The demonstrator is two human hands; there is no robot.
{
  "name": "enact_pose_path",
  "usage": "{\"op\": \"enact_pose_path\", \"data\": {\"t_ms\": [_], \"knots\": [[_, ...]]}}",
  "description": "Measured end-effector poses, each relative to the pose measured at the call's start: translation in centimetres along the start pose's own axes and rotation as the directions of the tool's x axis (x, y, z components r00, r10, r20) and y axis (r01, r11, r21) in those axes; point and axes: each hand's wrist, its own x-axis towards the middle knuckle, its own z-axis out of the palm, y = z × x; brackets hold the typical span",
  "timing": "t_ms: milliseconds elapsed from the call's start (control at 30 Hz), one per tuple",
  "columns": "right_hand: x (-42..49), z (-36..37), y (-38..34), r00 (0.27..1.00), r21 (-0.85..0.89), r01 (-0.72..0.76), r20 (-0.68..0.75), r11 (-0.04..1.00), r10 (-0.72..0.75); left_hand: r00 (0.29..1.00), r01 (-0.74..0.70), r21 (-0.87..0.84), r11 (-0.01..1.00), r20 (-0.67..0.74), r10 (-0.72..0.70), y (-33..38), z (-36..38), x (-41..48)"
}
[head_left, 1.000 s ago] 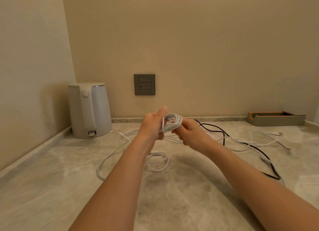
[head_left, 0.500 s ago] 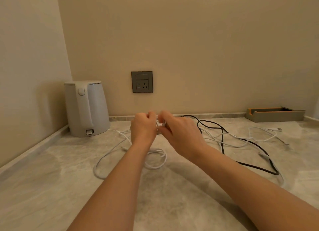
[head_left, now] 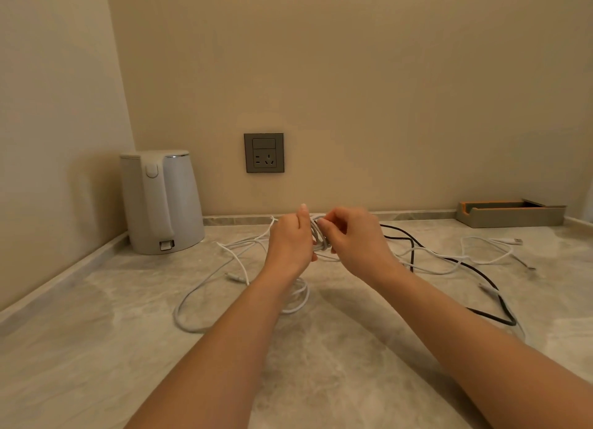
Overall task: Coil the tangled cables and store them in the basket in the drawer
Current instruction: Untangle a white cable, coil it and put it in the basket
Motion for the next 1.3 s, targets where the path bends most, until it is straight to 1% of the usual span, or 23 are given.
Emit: {"op": "enact_pose_path", "data": {"t_ms": [33, 100, 200, 267, 367, 467, 567, 667, 700, 767, 833, 900, 1033, 1100, 1200, 1300], "knots": [[-0.1, 0.1, -0.2, 1.000, -0.048, 0.017, 0.010, 0.999, -0.017, 1.000, -0.004, 0.008, 1.000, -0.010, 0.004, 0.1, 0.0, 0.0], [-0.2, 0.2, -0.6, 0.999, -0.091, 0.036, 0.030, 0.995, -0.034, 0.999, 0.026, -0.018, 0.999, -0.018, -0.027, 0.0, -0.1, 0.0], [-0.2, 0.2, -0.6, 0.995, -0.115, 0.070, 0.079, 0.991, -0.062, 0.989, 0.149, -0.176, 0.973, 0.031, -0.146, 0.0, -0.2, 0.2], [0.0, 0.3, -0.3, 0.994, -0.130, 0.087, 0.073, 0.988, -0.078, 0.978, 0.206, -0.276, 0.939, 0.075, -0.192, 0.4, -0.1, 0.1], [0.3, 0.4, 0.1, 0.996, -0.120, 0.083, 0.024, 0.989, -0.080, 0.980, 0.199, -0.352, 0.914, 0.087, -0.179, 0.8, 0.0, -0.1], [0.2, 0.6, 0.3, 0.995, -0.140, 0.086, 0.056, 0.986, -0.079, 0.984, 0.177, -0.370, 0.912, 0.066, -0.164, 0.6, -0.1, -0.1], [0.3, 0.4, 0.3, 0.995, -0.055, 0.074, 0.073, 0.996, -0.070, 0.983, 0.183, -0.377, 0.908, 0.062, -0.172, 0.6, -0.1, -0.1], [0.5, 0.1, 0.2, 0.998, 0.043, 0.055, -0.008, 0.998, -0.055, 0.980, 0.196, -0.452, 0.870, 0.059, -0.190, 0.9, -0.1, -0.1], [0.5, 0.1, 0.2, 0.998, 0.050, 0.055, -0.043, 0.997, -0.053, 0.978, 0.205, -0.479, 0.854, 0.056, -0.203, 1.0, -0.2, -0.1], [0.5, 0.0, 0.4, 0.993, -0.003, 0.082, -0.086, 0.997, -0.082, 0.972, 0.222, -0.514, 0.828, 0.048, -0.231, 1.0, -0.2, 0.0], [0.5, 0.0, 0.6, 0.989, -0.050, 0.116, -0.082, 0.992, -0.119, 0.966, 0.234, -0.542, 0.807, 0.037, -0.255, 0.9, -0.2, -0.1], [0.5, 0.1, 0.7, 0.985, -0.056, 0.148, -0.077, 0.987, -0.153, 0.964, 0.237, -0.568, 0.788, 0.033, -0.266, 0.9, -0.3, -0.1], [0.5, 0.2, 0.9, 0.978, -0.108, 0.185, -0.076, 0.977, -0.194, 0.967, 0.237, -0.550, 0.801, 0.052, -0.250, 1.2, -0.3, -0.2], [0.6, 0.1, 1.0, 0.986, -0.038, 0.152, -0.069, 0.988, -0.154, 0.968, 0.238, -0.562, 0.792, 0.072, -0.240, 1.3, -0.2, -0.3], [0.6, 0.0, 0.8, 0.998, 0.130, 0.047, -0.056, 0.990, -0.040, 0.969, 0.242, -0.593, 0.768, 0.106, -0.223, 1.5, -0.1, -0.5], [0.6, -0.1, 0.3, 0.994, 0.328, -0.081, -0.038, 0.941, 0.099, 0.976, 0.219, -0.581, 0.784, 0.121, -0.183, 1.9, 0.1, -0.8]]}}
